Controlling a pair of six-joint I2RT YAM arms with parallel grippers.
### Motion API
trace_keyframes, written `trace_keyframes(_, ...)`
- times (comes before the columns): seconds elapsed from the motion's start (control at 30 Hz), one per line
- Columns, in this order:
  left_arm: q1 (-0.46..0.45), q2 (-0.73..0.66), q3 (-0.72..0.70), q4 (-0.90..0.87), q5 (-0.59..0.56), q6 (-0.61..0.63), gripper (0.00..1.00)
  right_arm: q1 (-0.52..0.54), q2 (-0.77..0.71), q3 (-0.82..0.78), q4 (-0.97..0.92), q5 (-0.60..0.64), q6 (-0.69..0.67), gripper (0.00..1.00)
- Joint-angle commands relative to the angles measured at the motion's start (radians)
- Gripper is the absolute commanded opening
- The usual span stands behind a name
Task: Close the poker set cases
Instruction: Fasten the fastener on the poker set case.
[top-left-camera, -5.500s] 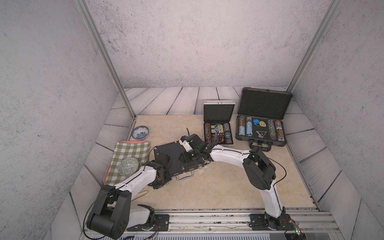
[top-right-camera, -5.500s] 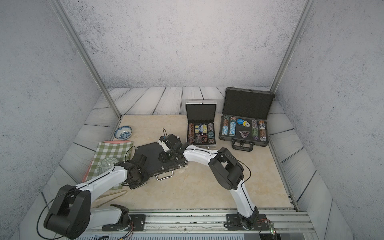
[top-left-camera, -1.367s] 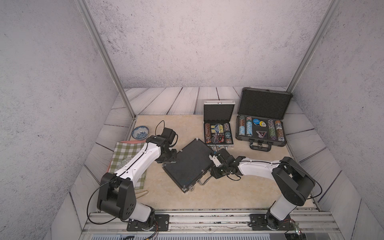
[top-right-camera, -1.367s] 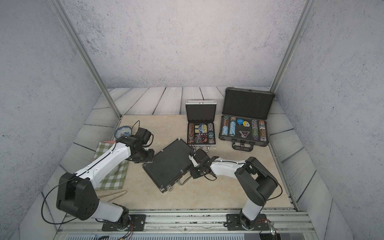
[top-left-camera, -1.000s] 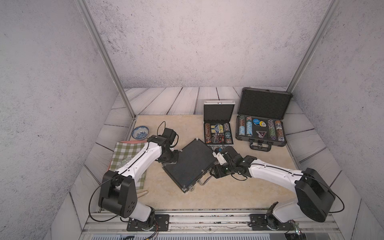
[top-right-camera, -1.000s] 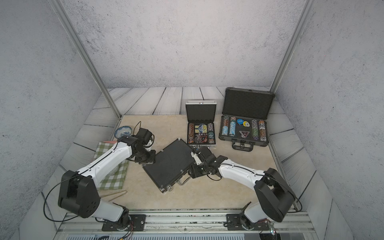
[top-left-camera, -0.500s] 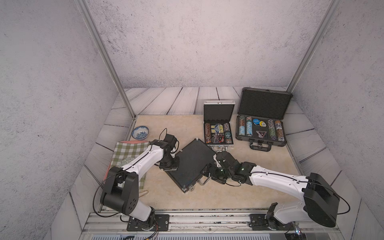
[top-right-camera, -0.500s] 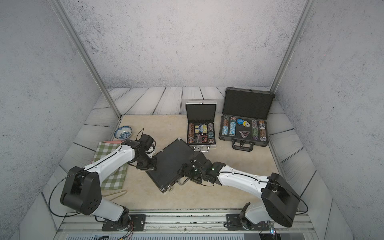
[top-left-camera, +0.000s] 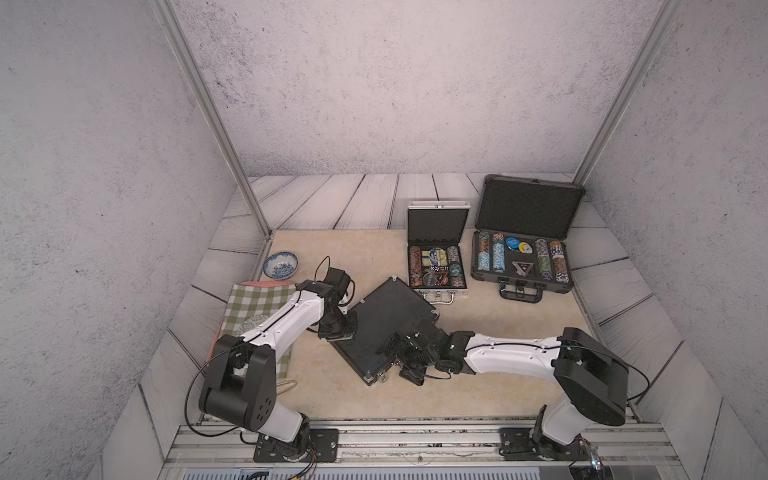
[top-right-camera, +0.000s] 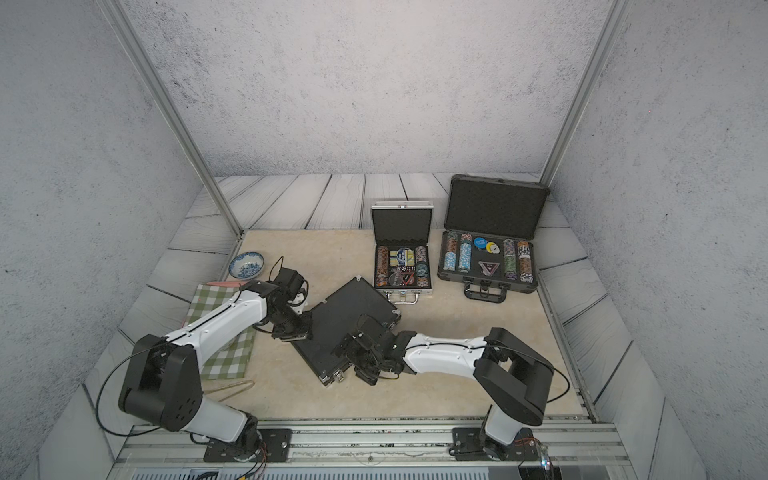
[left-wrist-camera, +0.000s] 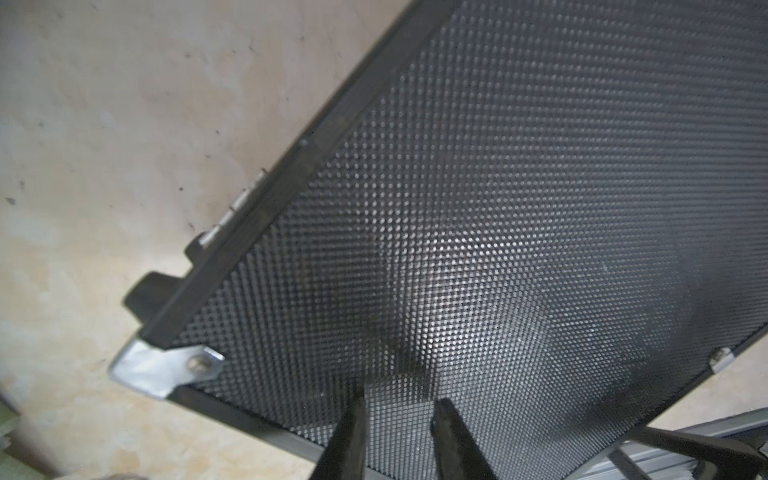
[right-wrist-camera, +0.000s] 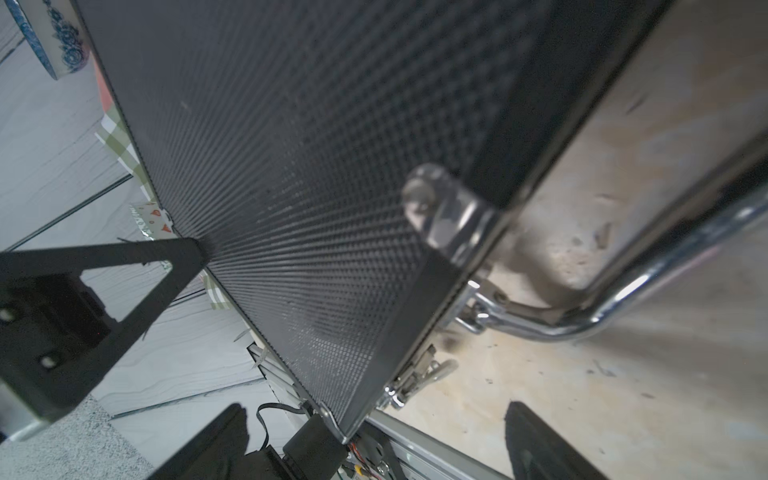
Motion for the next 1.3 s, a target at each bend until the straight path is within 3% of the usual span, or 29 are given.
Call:
trace_keyframes(0.0, 0.018, 0.017, -0.046, 0.022, -0.028, -0.005, 0.31, 0.017, 0.049, 0.024, 0.034, 0.038, 0.094, 0.98)
trace_keyframes(0.53, 0.033, -0.006, -0.088, 0.044, 0.003, -0.012, 0.26, 0.040, 0.122, -0.002, 0.132, 0.089, 0.221, 0.96)
trace_keyframes(1.03, 0.033, -0.031, -0.094, 0.045, -0.014, -0.011, 0.26, 0.079, 0.027, -0.005, -0.009, 0.121, 0.207, 0.96)
trace_keyframes(1.27, 0.033, -0.028, -0.093, 0.045, -0.028, -0.007, 0.26, 0.105, 0.075, 0.027, 0.023, 0.105, 0.232, 0.96)
